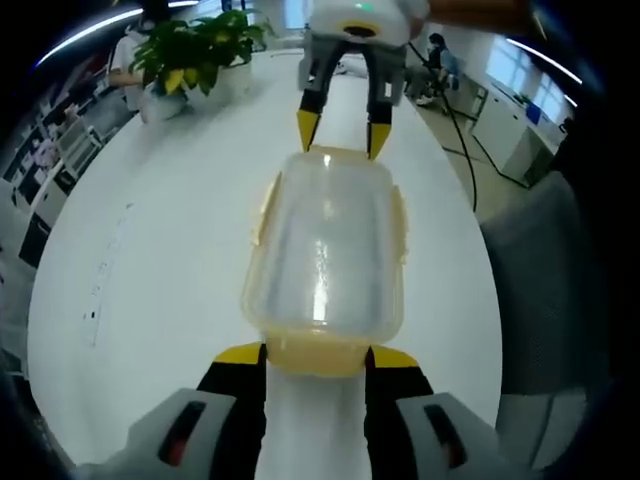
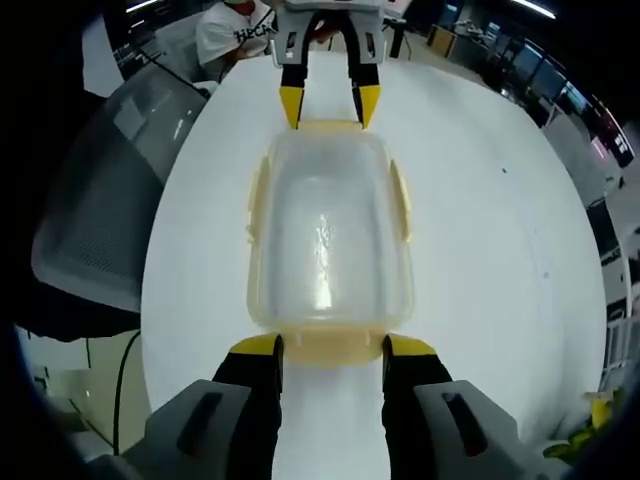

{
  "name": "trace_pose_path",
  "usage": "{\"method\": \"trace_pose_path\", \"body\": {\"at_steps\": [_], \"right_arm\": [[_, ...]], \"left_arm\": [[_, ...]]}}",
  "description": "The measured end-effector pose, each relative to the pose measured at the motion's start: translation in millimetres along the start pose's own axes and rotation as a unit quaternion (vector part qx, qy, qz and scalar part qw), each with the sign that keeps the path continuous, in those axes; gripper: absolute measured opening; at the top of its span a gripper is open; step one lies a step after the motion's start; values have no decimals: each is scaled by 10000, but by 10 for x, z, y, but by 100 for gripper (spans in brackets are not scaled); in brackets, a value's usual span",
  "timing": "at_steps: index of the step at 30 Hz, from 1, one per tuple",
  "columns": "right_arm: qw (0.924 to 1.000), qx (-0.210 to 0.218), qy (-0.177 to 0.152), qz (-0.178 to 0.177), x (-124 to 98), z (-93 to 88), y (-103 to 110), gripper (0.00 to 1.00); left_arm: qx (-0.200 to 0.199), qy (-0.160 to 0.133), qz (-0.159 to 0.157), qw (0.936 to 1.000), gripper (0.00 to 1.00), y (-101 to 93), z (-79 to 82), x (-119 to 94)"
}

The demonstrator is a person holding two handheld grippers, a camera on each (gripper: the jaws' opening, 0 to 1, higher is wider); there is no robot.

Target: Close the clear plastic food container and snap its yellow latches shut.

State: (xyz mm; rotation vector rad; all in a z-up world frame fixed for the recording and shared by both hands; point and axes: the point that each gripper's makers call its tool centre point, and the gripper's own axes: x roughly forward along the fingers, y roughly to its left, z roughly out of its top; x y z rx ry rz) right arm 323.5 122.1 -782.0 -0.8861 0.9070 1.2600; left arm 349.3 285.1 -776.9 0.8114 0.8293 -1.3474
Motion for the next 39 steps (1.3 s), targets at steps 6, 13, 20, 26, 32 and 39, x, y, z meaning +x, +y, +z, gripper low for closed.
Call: {"method": "trace_pose_path", "body": {"at_steps": [6,13,20,26,32,39], "right_arm": [[9999,-85,-58,31,-14,-26,36,36],[9999,-146,-72,49,51,-6,22,36],[9997,-105,-210,92,74,-30,8,36],[9996,-174,-229,85,87,-18,14,37],[9996,-162,-236,58,87,-23,15,37],[9992,126,-375,31,82,-44,13,38]], "left_arm": [[-43,29,6,10000,32,-57,33,-16],[-147,134,-9,9998,32,-61,-37,41],[-171,226,-92,9996,33,-76,-58,103],[-123,336,-109,9993,33,-81,-73,116],[-122,372,-94,9992,33,-81,-75,117],[-265,316,-75,9991,32,-94,-98,109]]}}
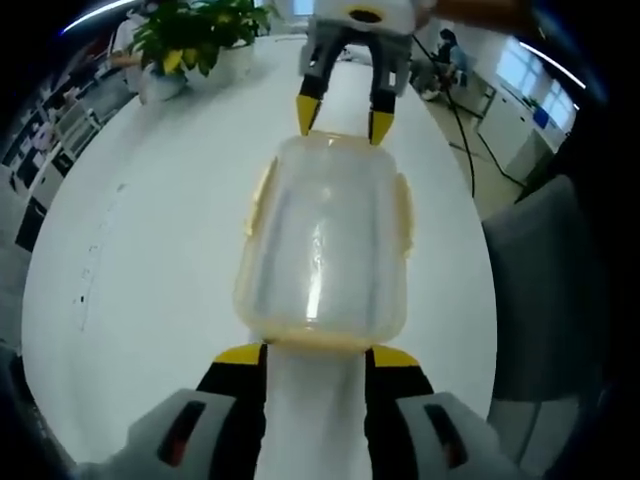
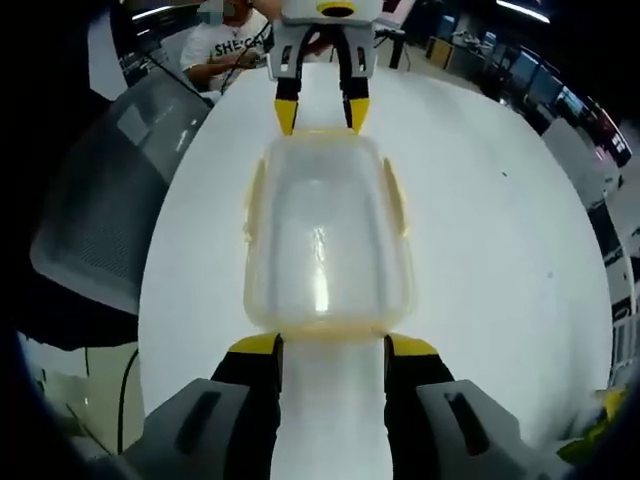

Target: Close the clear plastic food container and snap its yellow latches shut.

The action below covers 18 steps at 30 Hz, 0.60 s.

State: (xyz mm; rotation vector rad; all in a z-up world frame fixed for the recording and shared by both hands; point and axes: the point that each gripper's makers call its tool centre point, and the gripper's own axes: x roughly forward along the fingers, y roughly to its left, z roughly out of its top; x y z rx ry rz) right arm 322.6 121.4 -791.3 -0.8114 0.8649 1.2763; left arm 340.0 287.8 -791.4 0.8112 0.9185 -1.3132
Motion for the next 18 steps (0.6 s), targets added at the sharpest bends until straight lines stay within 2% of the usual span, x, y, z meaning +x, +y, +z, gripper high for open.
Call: {"method": "trace_pose_path", "body": {"at_steps": [6,7,9,11,13,14,16,17,18], "right_arm": [[9996,221,-136,-95,-59,-22,3,39],[9988,408,-212,-142,-90,-22,4,39],[9954,824,-458,-196,-150,-10,0,40],[9875,1326,-768,-358,-220,7,-48,44],[9775,1733,-1148,-351,-289,49,-48,42],[9719,1974,-1230,-351,-303,45,-47,39],[9618,2354,-1354,-355,-310,32,-44,37],[9556,2541,-1453,-344,-308,37,-40,36],[9521,2637,-1510,-349,-305,40,-39,35]], "left_arm": [[-278,-96,69,9995,35,-4,-53,-35],[-326,-93,86,9994,35,-8,-85,-40],[-780,-308,77,9964,35,-33,-80,-65],[-1148,-536,155,9918,34,-19,-54,-124],[-1625,-820,106,9832,35,-25,-25,-170],[-1927,-962,67,9765,35,-28,-18,-188],[-2271,-1135,83,9672,35,-16,2,-212],[-2517,-1273,91,9594,35,-4,27,-225],[-2646,-1361,117,9546,35,4,48,-233]]}}
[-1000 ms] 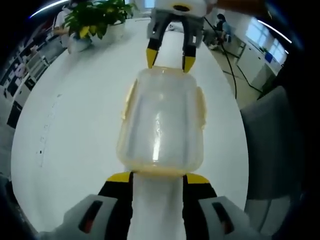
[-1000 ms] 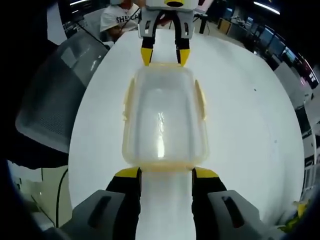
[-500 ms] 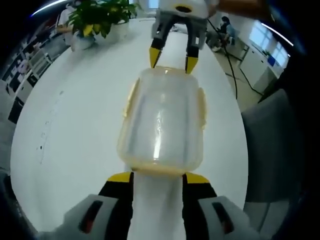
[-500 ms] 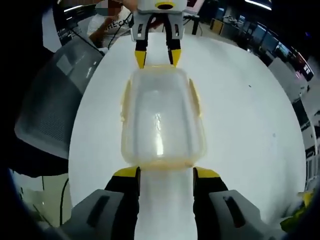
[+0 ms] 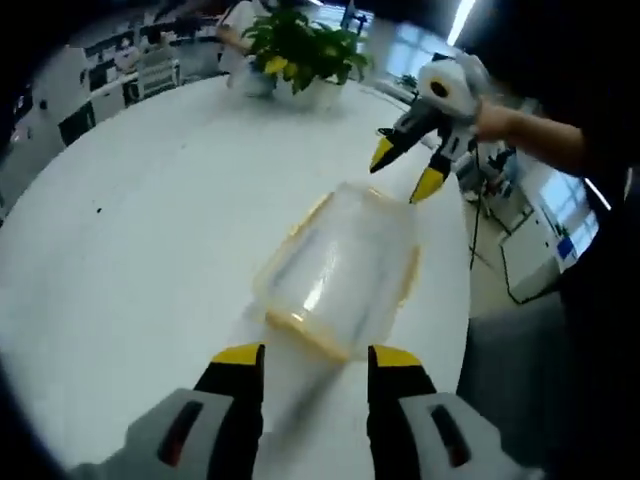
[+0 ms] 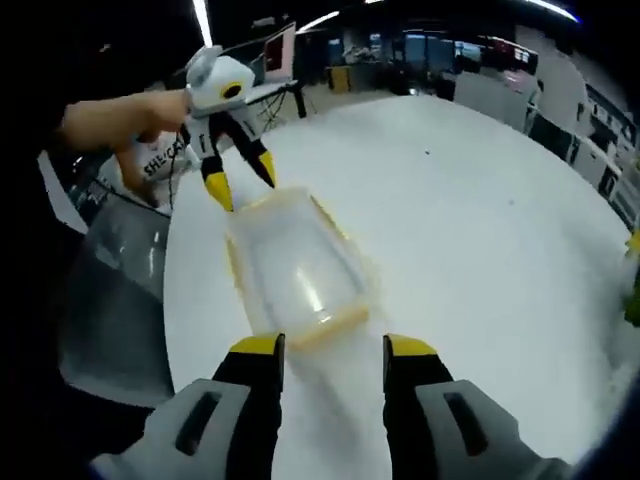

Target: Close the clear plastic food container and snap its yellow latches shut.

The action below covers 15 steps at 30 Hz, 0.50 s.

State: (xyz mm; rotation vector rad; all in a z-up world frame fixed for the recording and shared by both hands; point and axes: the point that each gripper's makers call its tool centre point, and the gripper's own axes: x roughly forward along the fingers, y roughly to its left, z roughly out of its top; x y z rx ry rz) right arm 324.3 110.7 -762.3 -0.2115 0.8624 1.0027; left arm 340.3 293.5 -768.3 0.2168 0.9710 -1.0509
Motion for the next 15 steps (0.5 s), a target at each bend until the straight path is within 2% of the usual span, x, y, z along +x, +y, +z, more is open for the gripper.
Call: {"method": "trace_pose_path", "body": {"at_steps": [3,5,8,12,14,15], "right_arm": [[9983,513,-255,-44,29,31,12,31],[9960,804,-383,-28,58,47,26,31],[9961,808,-354,20,100,30,64,30],[9970,733,-220,57,160,-17,124,22],[9973,727,-113,66,190,-59,127,22],[9971,741,-171,78,194,-39,115,21]], "left_arm": [[87,-143,153,9997,31,17,13,26],[-187,-142,203,9995,28,19,-17,57],[-412,-205,173,9988,25,11,-39,113],[-725,-361,103,9967,23,-56,-14,146],[-778,-406,129,9961,23,-40,-24,149],[-798,-424,134,9958,22,-36,-31,146]]}}
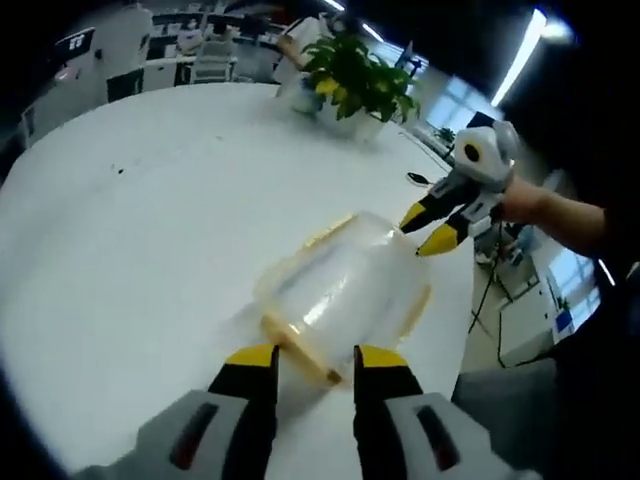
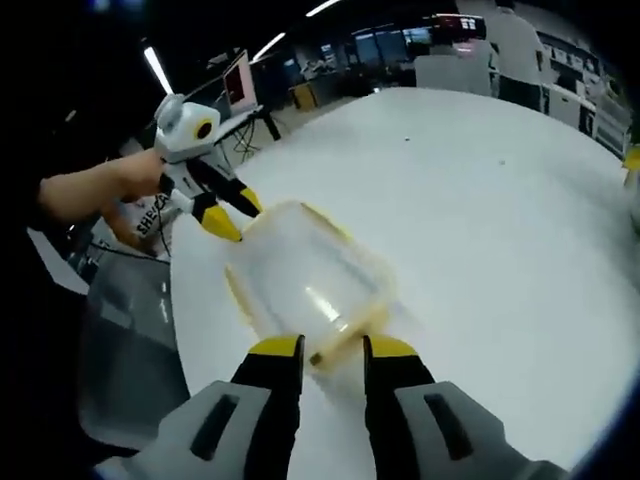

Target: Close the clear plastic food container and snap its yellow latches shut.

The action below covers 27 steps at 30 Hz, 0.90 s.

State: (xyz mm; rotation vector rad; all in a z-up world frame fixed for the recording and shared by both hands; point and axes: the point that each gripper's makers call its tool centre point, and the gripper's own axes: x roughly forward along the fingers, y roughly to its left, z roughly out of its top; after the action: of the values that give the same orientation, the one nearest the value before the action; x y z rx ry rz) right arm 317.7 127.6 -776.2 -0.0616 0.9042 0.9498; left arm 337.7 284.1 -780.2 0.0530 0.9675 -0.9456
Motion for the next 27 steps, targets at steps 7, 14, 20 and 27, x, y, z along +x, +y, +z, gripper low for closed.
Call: {"method": "trace_pose_path", "body": {"at_steps": [7,14,20,27], "right_arm": [[9998,-33,-151,122,-10,2,5,20],[9996,-141,-193,157,23,-12,-21,18],[9984,382,-202,367,56,33,-43,18],[9986,399,-240,233,37,32,-20,19]], "left_arm": [[-290,-255,1,9993,20,-2,-2,0],[-110,-415,67,9991,17,26,57,0],[-267,-142,37,9995,17,-65,42,-1],[-418,-204,141,9988,18,3,22,36]]}}
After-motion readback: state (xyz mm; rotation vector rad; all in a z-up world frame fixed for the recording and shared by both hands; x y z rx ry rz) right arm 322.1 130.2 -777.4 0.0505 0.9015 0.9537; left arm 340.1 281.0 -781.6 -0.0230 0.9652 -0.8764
